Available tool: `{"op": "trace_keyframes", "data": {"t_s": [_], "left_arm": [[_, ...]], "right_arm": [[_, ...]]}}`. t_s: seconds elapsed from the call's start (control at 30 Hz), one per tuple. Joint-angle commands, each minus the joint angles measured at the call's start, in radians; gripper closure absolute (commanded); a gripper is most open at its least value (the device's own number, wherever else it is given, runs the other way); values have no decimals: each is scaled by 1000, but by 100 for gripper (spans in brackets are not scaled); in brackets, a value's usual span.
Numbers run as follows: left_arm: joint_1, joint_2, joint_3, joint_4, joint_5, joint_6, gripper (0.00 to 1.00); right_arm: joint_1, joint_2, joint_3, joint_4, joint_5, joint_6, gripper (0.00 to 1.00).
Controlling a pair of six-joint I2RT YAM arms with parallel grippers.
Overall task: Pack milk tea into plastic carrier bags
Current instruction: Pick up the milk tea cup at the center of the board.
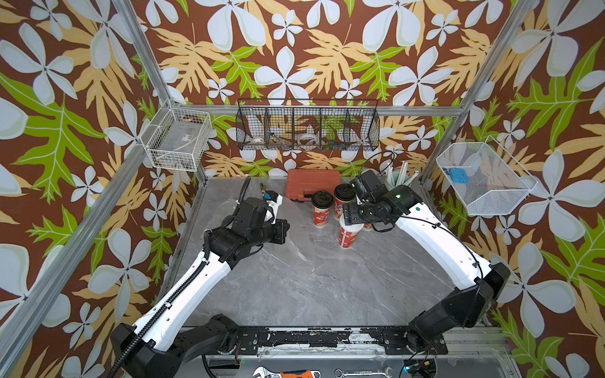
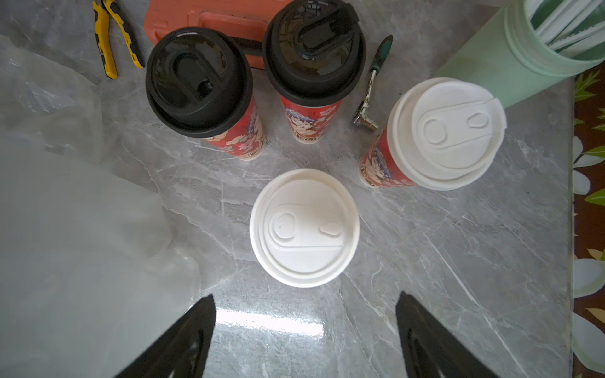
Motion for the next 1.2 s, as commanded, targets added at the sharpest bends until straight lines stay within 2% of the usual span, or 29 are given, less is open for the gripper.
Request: {"op": "trace_keyframes", "data": {"t_s": [0.0,0.3,0.5,0.83,1.17], "left_arm": [[2,-16,-29,60,36,-14,100],[4,-21,-65,108,73,-30,100],[4,-37,-38,99,54,-19,100],[6,-16,13,74,87,5,100],[6,13,29,75,109,20,100]], "right_arm": [[-10,16,-4,10,-15,3,13],[-53,61,-27,42,-59,-9,11],[-61,93,-21,53,-75,-19,10],[-68,132,-10,37,-58,-16,9],[-67,157,-27,28,-58,-20,15]]}}
